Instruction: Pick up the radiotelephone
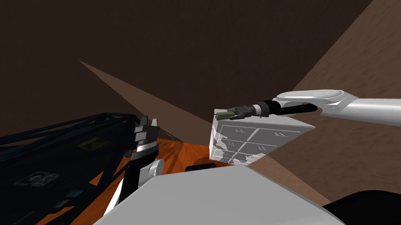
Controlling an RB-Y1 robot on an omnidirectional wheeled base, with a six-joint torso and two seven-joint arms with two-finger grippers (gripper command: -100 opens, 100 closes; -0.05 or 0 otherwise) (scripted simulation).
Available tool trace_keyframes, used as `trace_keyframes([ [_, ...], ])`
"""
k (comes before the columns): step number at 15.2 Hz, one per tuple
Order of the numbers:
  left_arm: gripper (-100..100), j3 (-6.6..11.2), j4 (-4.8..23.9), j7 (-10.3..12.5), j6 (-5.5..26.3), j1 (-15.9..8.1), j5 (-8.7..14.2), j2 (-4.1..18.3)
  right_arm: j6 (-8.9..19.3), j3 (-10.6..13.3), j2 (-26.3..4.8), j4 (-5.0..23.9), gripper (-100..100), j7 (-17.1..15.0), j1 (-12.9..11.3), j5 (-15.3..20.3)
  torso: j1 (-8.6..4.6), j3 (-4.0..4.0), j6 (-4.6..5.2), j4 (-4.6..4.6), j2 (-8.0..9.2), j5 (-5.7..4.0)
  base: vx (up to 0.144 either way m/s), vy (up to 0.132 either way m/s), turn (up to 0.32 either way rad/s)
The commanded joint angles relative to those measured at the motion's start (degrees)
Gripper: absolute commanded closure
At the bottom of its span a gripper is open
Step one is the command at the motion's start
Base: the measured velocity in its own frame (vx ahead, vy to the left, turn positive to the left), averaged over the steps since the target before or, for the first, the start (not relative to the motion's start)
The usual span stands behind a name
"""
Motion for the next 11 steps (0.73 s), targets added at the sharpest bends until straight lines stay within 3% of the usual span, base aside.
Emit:
trace_keyframes([
  [1,0,0.0,0.0,0.0,0.0,0.0,0.0,0.0,-0.59,-0.4,-2.86,0.55,-100,-0.3,0.18,0.4,0.0,0.0,0.0,0.0,0.0,0.0,0.024,0.003,-0.052],
  [2,0,0.0,0.0,0.0,0.0,0.0,0.0,0.0,-0.59,-0.4,-4.07,0.55,-100,-0.3,0.18,0.4,0.01,0.0,-0.02,-0.01,0.0,0.0,0.014,0.002,0.003],
  [3,0,0.0,0.0,0.0,0.0,-0.01,0.0,0.0,-2.11,-1.28,-5.51,2.45,-100,-0.75,0.6,1.29,0.01,0.0,-0.03,-0.01,0.01,0.0,0.023,0.0,-0.081],
  [6,0,0.0,0.0,0.0,0.0,0.0,0.0,0.0,-2.11,-1.28,-9.48,2.45,-100,-0.75,0.6,1.29,0.01,-0.01,-0.02,-0.01,-0.01,0.0,0.022,0.002,-0.048],
  [7,0,0.0,0.0,0.0,0.0,-0.01,0.0,0.0,-3.6,-2.11,-10.92,4.32,-100,-1.2,1.03,2.16,0.01,0.0,-0.03,-0.01,0.01,0.0,0.023,0.001,-0.1],
  [11,0,0.0,0.0,0.0,0.0,-0.01,0.0,0.0,-3.6,-2.11,-14.78,4.32,-100,-1.2,1.03,2.16,0.02,-0.01,-0.04,-0.01,0.0,0.0,0.019,0.003,-0.031],
])
